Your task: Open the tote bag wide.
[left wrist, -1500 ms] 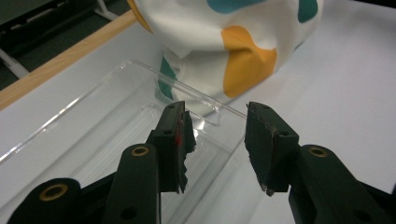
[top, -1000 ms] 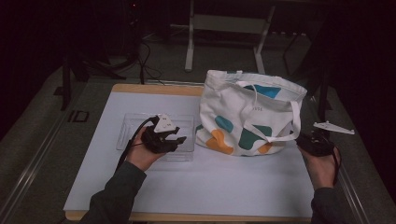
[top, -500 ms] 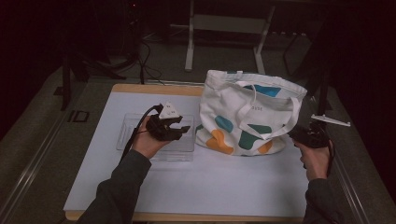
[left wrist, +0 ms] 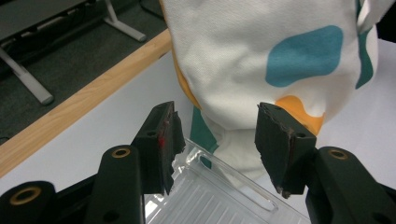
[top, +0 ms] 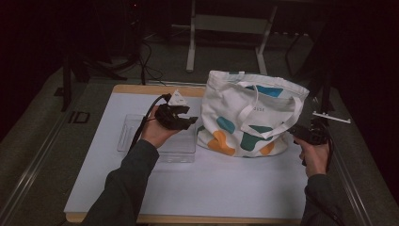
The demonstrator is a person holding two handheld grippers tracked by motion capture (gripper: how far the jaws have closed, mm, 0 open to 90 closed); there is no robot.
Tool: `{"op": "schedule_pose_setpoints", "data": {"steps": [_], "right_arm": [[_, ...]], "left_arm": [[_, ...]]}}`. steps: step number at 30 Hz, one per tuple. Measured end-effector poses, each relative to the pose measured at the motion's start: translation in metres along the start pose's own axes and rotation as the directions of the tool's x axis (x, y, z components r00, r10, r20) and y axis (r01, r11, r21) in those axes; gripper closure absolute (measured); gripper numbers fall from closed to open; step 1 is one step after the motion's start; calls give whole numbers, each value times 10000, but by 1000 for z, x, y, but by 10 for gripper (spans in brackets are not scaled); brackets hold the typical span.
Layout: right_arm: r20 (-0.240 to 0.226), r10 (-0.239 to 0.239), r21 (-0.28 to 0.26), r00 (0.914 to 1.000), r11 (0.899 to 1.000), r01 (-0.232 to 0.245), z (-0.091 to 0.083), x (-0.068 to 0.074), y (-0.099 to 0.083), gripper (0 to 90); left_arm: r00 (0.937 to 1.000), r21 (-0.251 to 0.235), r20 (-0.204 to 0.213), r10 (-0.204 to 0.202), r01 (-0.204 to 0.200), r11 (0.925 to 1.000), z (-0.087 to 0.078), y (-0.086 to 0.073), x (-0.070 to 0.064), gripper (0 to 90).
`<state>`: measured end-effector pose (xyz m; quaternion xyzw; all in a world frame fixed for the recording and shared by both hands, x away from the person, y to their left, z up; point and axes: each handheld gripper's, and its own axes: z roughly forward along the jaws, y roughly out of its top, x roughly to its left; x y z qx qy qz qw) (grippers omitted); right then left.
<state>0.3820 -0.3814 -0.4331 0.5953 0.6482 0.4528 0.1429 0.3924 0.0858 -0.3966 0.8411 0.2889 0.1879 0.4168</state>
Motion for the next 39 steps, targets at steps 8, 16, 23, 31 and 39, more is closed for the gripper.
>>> {"op": "schedule_pose_setpoints", "data": {"steps": [8,16,23,31,39], "right_arm": [[-87,-586,-86,9982,9982,585,1,10,1,717],[101,-1184,-58,9929,9929,1185,0,18,1,887],[106,-1317,2,9912,9913,1317,-3,19,1,889],[134,-1538,-69,9880,9881,1539,-6,21,2,893],[-53,-1948,-414,9808,9801,1944,-17,25,3,895]], "left_arm": [[10000,-4,33,-17,17,10000,13,16,9,501],[9994,18,-231,241,-241,9997,25,38,13,593],[9994,-32,171,-290,291,9996,41,47,21,579],[9994,-254,216,-261,267,9993,38,48,19,869],[9996,-340,291,-5,15,9994,24,46,16,880]]}}
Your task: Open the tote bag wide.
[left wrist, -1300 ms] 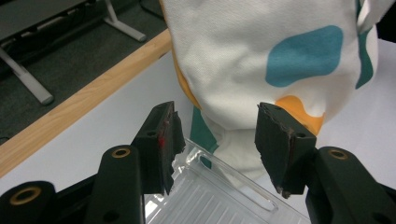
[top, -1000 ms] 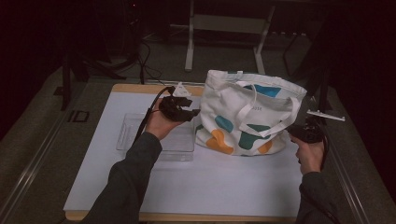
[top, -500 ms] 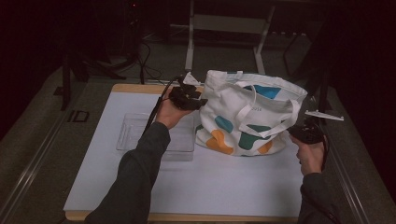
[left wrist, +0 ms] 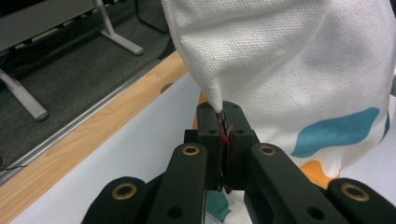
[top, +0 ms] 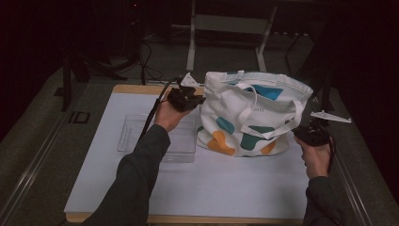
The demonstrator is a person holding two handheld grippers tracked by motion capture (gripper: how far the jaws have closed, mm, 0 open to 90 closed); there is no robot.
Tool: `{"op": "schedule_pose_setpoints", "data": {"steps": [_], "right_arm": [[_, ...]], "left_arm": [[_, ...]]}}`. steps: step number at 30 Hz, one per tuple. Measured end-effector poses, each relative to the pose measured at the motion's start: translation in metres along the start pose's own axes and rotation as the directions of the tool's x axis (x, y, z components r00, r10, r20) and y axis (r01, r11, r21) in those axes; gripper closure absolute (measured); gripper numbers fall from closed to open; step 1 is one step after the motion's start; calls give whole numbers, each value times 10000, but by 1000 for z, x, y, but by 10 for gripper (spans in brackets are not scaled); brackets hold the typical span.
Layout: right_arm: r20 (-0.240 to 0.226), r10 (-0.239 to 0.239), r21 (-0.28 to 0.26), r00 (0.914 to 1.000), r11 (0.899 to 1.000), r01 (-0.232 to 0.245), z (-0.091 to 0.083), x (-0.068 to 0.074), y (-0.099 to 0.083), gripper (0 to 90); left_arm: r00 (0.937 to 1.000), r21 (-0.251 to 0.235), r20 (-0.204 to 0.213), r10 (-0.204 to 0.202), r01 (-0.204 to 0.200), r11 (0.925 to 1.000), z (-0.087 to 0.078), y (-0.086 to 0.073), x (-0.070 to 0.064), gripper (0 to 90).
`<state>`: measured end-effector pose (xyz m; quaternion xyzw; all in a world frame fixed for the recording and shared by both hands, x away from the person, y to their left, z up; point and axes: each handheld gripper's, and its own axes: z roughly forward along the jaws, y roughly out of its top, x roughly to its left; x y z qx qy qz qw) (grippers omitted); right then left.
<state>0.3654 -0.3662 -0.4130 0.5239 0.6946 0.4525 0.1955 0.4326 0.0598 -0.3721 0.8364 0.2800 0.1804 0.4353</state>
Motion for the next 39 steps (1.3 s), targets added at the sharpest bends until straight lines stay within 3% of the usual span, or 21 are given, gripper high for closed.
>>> {"op": "schedule_pose_setpoints", "data": {"steps": [18,39], "right_arm": [[-165,-875,-101,9960,9961,873,-17,10,-11,896],[-425,-1733,195,9840,9845,1742,-31,18,-38,896]], "left_arm": [[9992,-13,46,404,-404,9992,-14,-12,-16,880],[9965,508,315,768,-784,9956,-15,-28,-34,878]]}}
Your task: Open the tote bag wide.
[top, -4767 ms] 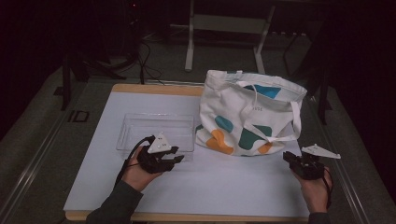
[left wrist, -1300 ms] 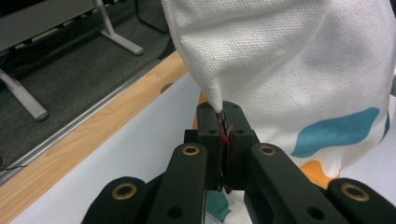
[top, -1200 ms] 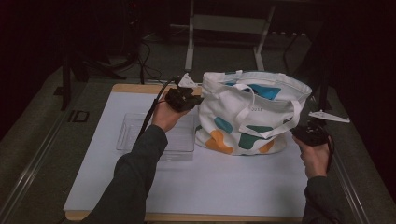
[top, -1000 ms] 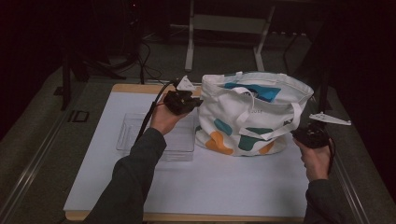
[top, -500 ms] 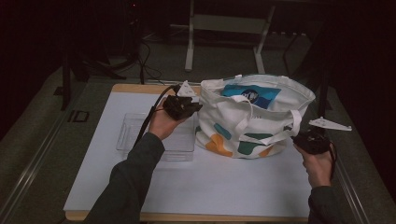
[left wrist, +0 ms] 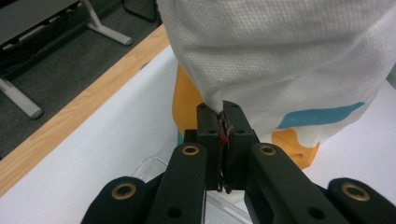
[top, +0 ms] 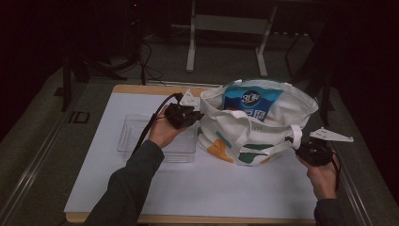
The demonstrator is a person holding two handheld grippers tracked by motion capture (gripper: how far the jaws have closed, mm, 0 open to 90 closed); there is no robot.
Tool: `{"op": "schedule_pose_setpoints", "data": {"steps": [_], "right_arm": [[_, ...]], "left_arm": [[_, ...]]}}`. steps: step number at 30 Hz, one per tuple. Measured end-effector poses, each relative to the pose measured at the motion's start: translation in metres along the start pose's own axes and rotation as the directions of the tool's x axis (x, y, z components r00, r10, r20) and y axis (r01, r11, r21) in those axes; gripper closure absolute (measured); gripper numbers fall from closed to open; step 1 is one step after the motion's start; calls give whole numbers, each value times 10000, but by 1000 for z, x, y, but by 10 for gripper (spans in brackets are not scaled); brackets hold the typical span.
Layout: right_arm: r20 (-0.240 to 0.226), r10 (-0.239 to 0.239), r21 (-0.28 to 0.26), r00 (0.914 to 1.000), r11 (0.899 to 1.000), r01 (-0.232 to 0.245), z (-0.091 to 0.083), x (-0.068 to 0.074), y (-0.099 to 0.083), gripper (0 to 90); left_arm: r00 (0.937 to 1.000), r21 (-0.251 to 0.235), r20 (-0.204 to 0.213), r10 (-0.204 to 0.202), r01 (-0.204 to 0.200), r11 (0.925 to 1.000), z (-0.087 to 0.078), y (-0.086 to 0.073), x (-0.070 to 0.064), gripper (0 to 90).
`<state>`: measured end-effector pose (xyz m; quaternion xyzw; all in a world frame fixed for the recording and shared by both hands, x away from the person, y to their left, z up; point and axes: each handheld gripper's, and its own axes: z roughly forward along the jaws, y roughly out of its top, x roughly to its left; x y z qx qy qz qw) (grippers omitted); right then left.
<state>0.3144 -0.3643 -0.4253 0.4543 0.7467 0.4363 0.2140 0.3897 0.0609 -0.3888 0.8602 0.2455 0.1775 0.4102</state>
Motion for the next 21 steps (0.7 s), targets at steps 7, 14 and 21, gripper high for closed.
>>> {"op": "schedule_pose_setpoints", "data": {"steps": [7,14,21], "right_arm": [[15,-415,313,9991,9987,414,1,4,-7,896],[122,-833,842,9964,9931,820,9,9,-17,895],[80,-699,1131,9975,9912,685,18,8,-25,896]], "left_arm": [[10000,193,-6,65,-65,9998,5,-7,-5,878],[9998,656,30,219,-220,9976,15,-16,-10,879],[9999,1099,22,163,-164,9938,27,-25,-10,879]]}}
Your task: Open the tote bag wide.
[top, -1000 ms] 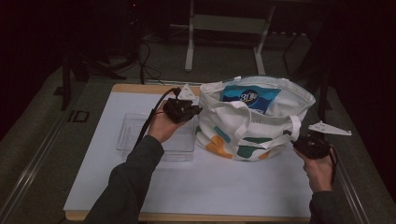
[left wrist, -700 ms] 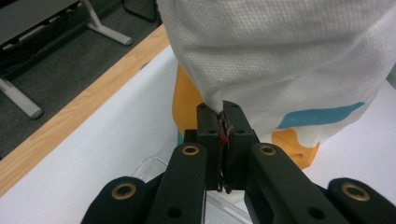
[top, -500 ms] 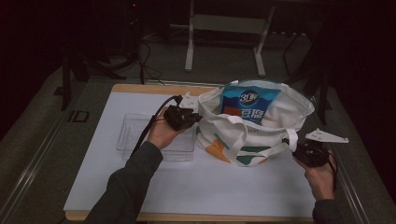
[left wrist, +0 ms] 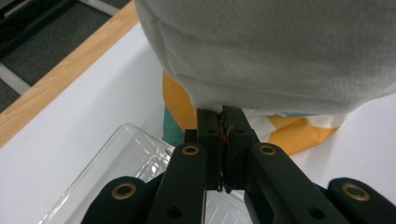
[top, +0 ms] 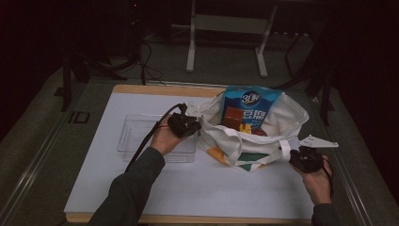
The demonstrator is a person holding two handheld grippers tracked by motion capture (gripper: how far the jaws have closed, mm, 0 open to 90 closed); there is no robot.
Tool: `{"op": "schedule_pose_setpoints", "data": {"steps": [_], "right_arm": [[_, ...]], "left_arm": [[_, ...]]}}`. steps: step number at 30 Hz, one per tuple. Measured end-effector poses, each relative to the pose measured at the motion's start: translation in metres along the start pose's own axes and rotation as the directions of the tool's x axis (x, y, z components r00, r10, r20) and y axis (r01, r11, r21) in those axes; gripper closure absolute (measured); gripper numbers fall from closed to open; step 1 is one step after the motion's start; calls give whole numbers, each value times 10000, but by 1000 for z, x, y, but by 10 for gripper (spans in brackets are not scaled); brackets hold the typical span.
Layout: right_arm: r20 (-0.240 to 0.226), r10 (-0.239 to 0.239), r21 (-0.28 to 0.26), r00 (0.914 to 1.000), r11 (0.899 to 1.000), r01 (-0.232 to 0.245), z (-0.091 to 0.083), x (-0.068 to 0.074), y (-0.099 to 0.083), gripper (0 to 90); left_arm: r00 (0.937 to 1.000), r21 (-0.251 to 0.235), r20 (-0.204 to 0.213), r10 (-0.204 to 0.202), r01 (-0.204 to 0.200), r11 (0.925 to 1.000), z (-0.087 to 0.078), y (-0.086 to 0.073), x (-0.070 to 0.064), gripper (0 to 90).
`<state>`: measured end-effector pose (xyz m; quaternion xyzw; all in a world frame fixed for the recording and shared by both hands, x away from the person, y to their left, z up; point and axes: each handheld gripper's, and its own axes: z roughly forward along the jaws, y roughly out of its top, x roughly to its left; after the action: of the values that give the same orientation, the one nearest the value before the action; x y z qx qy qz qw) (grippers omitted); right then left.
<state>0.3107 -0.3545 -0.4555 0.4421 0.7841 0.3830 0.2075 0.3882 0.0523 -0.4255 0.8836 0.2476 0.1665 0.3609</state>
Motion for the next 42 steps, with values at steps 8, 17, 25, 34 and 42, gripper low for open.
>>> {"op": "schedule_pose_setpoints", "data": {"steps": [8,17,25,34,42], "right_arm": [[-18,-17,552,10000,9985,18,13,1,-13,896],[-51,102,1028,9999,9947,-96,26,2,-23,896],[-42,324,1360,9995,9902,-315,39,2,-32,898],[170,259,1915,9995,9811,-287,53,6,-36,898],[207,276,1862,9994,9820,-309,50,6,-35,897]], "left_arm": [[10000,484,19,46,-47,9988,10,-6,-1,879],[10000,633,44,-24,21,9980,19,-10,-1,879],[10000,957,-61,65,-59,9954,27,-11,-2,880],[9999,1224,-34,99,-94,9924,40,-11,-8,880],[9995,901,278,-127,101,9959,27,-14,-7,792]]}}
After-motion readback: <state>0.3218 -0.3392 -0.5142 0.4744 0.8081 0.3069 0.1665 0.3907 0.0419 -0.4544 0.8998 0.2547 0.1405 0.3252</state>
